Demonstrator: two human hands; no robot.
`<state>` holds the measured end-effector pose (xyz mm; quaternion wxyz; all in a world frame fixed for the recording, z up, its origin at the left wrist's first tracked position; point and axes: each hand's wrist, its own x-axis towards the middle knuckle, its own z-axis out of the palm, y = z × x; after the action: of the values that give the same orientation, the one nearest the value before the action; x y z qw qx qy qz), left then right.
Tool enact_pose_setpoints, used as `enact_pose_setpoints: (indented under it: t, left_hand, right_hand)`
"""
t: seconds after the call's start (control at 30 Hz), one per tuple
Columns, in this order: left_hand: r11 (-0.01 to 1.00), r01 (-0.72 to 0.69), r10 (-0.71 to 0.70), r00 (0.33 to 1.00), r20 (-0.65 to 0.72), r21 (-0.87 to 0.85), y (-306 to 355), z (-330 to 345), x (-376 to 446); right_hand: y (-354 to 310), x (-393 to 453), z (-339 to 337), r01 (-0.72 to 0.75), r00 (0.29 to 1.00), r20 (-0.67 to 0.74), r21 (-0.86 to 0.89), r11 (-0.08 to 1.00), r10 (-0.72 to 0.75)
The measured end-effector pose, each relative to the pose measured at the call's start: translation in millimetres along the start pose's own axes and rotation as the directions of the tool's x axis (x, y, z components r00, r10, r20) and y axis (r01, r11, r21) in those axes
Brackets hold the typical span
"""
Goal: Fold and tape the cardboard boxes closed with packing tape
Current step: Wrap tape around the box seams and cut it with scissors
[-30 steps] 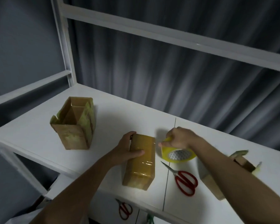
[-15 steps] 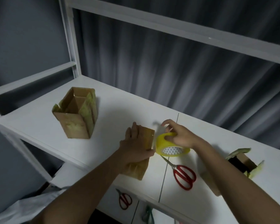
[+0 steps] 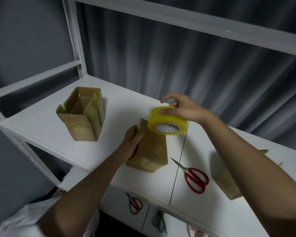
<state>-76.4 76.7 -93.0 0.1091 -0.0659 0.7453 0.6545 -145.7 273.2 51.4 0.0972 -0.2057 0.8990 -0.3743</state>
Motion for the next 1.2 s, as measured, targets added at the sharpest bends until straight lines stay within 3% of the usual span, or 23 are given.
enact_pose_setpoints:
  t: [0.1,0.2,0.33,0.53,0.6,0.67,0.73,0.77,0.87,0.97,1.03,1.1,1.13,1.2]
  left_hand:
    - [0.995,0.039,-0.035,0.999,0.042,-0.093,-17.7,-10.4,5.2]
    - [0.996,-0.067,0.066,0.998,0.016,0.054,-5.6,-22.7,6.2]
    - [0.969,-0.156,0.131,0.982,0.138,0.189,-1.9,-31.9,20.5]
    - [0.963,-0.139,0.127,0.99,0.063,0.233,-7.0,-30.5,24.9]
    - [0.963,-0.114,0.103,0.993,0.058,0.244,-8.8,-33.8,26.4]
    - [0.96,-0.137,0.119,0.989,0.087,0.245,-11.4,-35.0,26.8]
    - [0.956,-0.16,0.128,0.981,0.143,0.246,-15.3,-34.9,28.6]
    - [0.956,-0.165,0.129,0.979,0.16,0.243,-15.9,-34.1,28.7]
    - [0.962,-0.174,0.137,0.974,0.179,0.211,-14.1,-32.1,28.9]
    - [0.942,-0.197,0.132,0.961,0.241,0.27,-9.7,-32.5,25.5]
    - [0.822,-0.26,0.152,0.958,0.244,0.507,-5.2,-31.4,23.5]
    - [0.507,-0.305,0.192,0.952,0.239,0.807,2.4,-26.1,23.1]
    - [0.352,-0.323,0.21,0.942,0.262,0.878,7.6,-20.9,21.6]
    - [0.206,-0.323,0.197,0.938,0.285,0.924,18.0,-1.9,14.4]
  right_hand:
    - [-12.0,19.2,14.5,0.055,0.999,0.003,-0.085,0.995,-0.055]
    - [-20.3,33.9,35.0,0.032,0.999,0.003,-0.095,0.995,-0.032]
    - [-23.6,41.8,48.0,-0.048,0.999,-0.02,-0.071,0.996,0.047]
    - [-14.8,29.5,40.9,-0.07,0.995,-0.068,-0.021,0.997,0.068]
    - [-5.3,24.3,30.4,-0.06,0.996,-0.077,-0.096,0.994,0.053]
    - [9.5,16.7,14.3,-0.144,0.989,-0.08,-0.393,0.908,0.122]
    - [26.0,5.5,6.6,-0.202,0.969,-0.053,-0.725,0.658,0.24]
    - [36.2,1.3,8.1,-0.202,0.959,-0.036,-0.782,0.59,0.281]
    - [54.9,-0.7,24.7,-0.225,0.945,-0.016,-0.758,0.612,0.327]
    - [65.0,0.9,42.7,-0.183,0.941,0.017,-0.813,0.552,0.337]
    - [64.1,-0.3,49.3,-0.178,0.931,0.026,-0.84,0.513,0.365]
    - [60.7,-0.8,56.2,-0.146,0.933,0.029,-0.881,0.45,0.358]
    - [58.0,-1.1,60.6,-0.126,0.937,0.026,-0.904,0.408,0.348]
    - [53.1,-2.5,68.6,-0.089,0.951,0.021,-0.936,0.34,0.309]
